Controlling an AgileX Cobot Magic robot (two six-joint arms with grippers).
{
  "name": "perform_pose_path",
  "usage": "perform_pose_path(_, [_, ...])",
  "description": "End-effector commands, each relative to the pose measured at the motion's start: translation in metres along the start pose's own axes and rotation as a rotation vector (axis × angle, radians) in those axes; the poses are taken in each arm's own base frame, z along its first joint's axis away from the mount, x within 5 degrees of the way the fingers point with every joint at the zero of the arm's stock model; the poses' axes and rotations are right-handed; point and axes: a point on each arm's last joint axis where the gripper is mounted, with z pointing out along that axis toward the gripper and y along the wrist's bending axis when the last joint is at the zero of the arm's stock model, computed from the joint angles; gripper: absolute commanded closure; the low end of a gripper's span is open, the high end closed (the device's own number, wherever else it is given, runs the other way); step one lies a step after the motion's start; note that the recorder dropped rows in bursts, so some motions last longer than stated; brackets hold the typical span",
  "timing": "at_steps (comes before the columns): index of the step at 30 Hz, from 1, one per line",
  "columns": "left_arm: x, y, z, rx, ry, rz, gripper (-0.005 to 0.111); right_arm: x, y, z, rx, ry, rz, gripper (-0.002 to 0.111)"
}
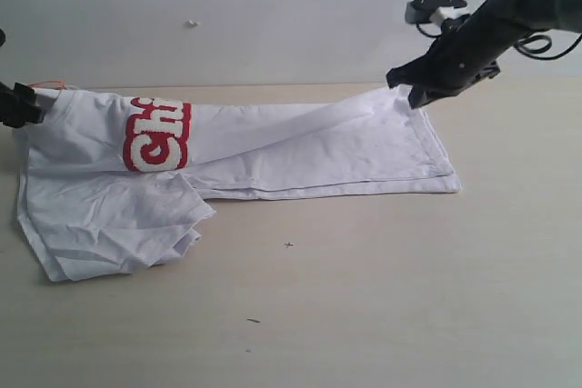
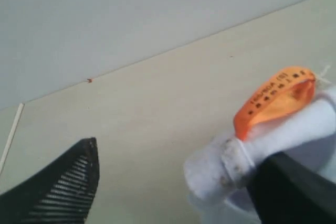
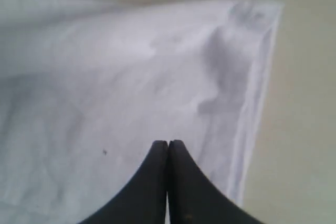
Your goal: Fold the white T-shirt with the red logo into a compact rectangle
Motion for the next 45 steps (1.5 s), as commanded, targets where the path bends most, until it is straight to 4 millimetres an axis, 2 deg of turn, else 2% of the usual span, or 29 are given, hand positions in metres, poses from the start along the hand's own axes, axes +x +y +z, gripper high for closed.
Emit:
perform_pose_path(1, [-0.017, 0.007, -0.007, 0.013, 0.018, -0.089, 0.034, 0.020, 0.014, 0.032, 0.007, 0.153, -0.094, 0.108])
perform_pose_path(6, [-0.041, 0.012, -0.008, 0.106, 0.107, -0.278, 0.034, 0.033, 0.010, 0.050, 0.087, 0.233, -0.105, 0.108])
perform_pose_path(12, [-0.069, 0.020, -0.015, 0.198, 0.158, -0.330, 0.034, 0.039, 0.007, 0.057, 0.101, 0.270, -0.115, 0.108])
perform_pose_path(16, [-0.073, 0.018, -0.019, 0.252, 0.215, -0.348, 0.034, 0.039, 0.007, 0.057, 0.100, 0.270, -0.117, 0.108])
perform_pose_path(19, [-0.065, 0.008, -0.024, 0.355, 0.313, -0.268, 0.034, 0.039, 0.007, 0.057, 0.101, 0.269, -0.117, 0.108])
perform_pose_path(21, [-0.057, -0.006, -0.034, 0.544, 0.410, -0.153, 0.037, 0.039, 0.007, 0.057, 0.103, 0.269, -0.120, 0.108])
perform_pose_path(25, [-0.049, -0.030, -0.050, 0.781, 0.516, -0.006, 0.052, 0.040, 0.007, 0.056, 0.100, 0.277, -0.118, 0.108])
perform_pose_path(29, [-0.036, -0.067, -0.058, 0.860, 0.601, 0.074, 0.064, 0.040, 0.007, 0.056, 0.102, 0.278, -0.119, 0.108])
perform_pose_path(30, [-0.027, -0.087, -0.059, 0.852, 0.625, 0.154, 0.069, 0.040, 0.007, 0.056, 0.101, 0.282, -0.119, 0.108])
perform_pose_path(32, [-0.011, -0.115, -0.062, 0.819, 0.660, 0.271, 0.078, 0.041, 0.007, 0.056, 0.098, 0.294, -0.118, 0.108])
perform_pose_path(34, [0.000, -0.129, -0.066, 0.810, 0.691, 0.330, 0.087, 0.042, 0.008, 0.056, 0.095, 0.309, -0.117, 0.108])
perform_pose_path(37, [0.018, -0.136, -0.073, 0.844, 0.760, 0.334, 0.107, 0.044, 0.008, 0.055, 0.091, 0.333, -0.116, 0.108])
perform_pose_path(41, [0.052, -0.139, -0.077, 0.828, 0.853, 0.371, 0.107, 0.045, 0.008, 0.055, 0.091, 0.336, -0.114, 0.108])
perform_pose_path(45, [0.067, -0.135, -0.082, 0.799, 0.973, 0.400, 0.107, 0.046, 0.008, 0.055, 0.087, 0.346, -0.112, 0.108])
